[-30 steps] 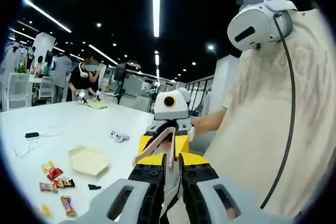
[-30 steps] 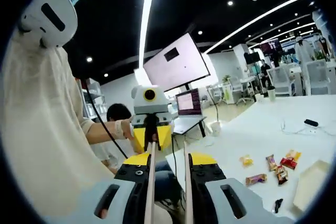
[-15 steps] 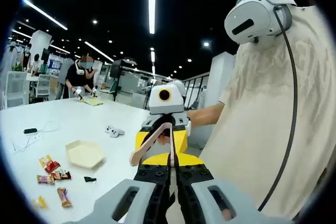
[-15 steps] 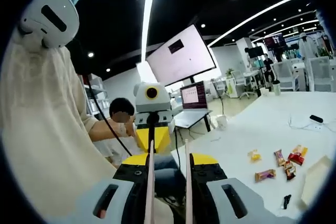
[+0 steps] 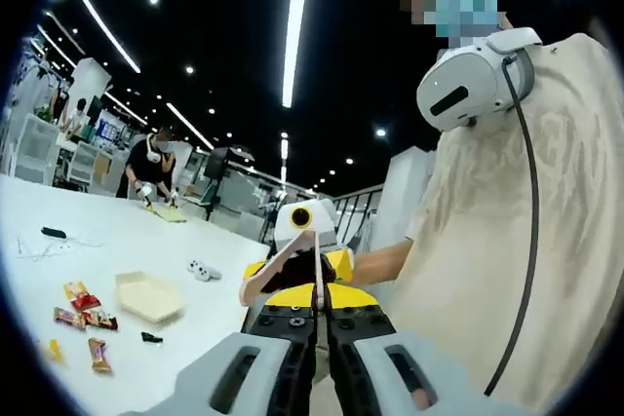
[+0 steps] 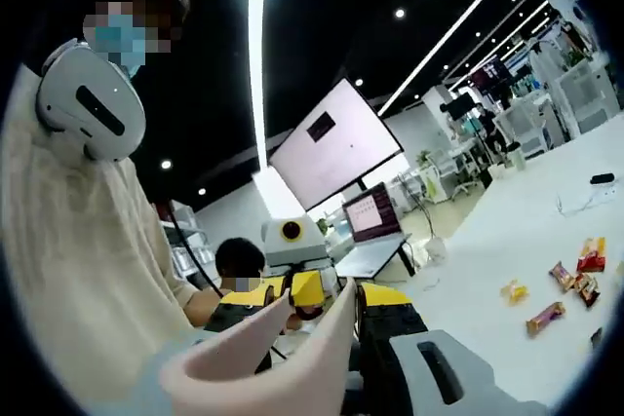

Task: Place the target food into the container with the food tongs after gripping and lifting it, then release it inside without dropping or visibly crushing the food.

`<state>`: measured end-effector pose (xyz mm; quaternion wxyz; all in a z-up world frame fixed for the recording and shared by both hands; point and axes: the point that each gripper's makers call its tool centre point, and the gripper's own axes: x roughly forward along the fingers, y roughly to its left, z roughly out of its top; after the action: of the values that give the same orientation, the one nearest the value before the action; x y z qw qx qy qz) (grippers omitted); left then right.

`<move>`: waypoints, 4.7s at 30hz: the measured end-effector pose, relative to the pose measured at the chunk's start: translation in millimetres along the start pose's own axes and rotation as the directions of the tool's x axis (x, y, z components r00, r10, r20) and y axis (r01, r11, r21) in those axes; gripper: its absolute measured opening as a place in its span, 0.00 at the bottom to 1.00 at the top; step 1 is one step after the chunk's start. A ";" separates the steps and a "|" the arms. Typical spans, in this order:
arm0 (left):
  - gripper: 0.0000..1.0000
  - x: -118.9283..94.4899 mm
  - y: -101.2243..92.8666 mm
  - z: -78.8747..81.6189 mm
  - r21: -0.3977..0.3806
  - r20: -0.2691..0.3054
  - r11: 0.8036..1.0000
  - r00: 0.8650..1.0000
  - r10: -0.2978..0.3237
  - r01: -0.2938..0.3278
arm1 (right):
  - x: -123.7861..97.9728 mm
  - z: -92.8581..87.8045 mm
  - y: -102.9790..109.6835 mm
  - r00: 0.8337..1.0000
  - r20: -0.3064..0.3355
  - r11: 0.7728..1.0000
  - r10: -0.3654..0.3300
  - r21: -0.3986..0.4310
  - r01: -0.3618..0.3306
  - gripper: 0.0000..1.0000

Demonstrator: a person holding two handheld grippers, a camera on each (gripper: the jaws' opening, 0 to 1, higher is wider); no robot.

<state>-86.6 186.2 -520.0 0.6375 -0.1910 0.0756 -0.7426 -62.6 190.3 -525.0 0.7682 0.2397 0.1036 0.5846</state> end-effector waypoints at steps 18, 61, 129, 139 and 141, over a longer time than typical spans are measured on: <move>0.00 -8.0 -1.5 7.2 -0.007 0.119 1.000 0.993 0.018 -0.017 | 22.5 3.4 6.4 0.999 -0.009 0.999 0.038 -0.012 -0.038 0.35; 0.00 107.4 36.7 -8.2 -0.068 0.036 0.994 0.995 0.093 -0.090 | -87.9 34.3 -36.4 0.998 -0.024 0.999 0.052 0.010 -0.051 0.27; 0.16 -0.6 154.7 -69.5 0.069 -0.192 0.757 0.736 0.649 -0.649 | -142.6 -73.0 -299.4 0.607 -0.397 0.723 -0.689 -0.317 0.613 0.28; 0.16 4.0 160.6 -74.4 0.056 -0.207 0.745 0.722 0.660 -0.665 | -153.1 -91.3 -332.7 0.544 -0.450 0.701 -0.709 -0.360 0.616 0.28; 0.17 3.6 162.5 -76.8 0.051 -0.208 0.736 0.713 0.669 -0.675 | -153.3 -92.6 -336.7 0.541 -0.458 0.704 -0.706 -0.365 0.609 0.28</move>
<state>32.9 144.0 -647.5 0.8488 -0.0791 0.2182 -0.4750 137.2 0.0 -788.3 0.8799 -0.0654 0.3615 0.3015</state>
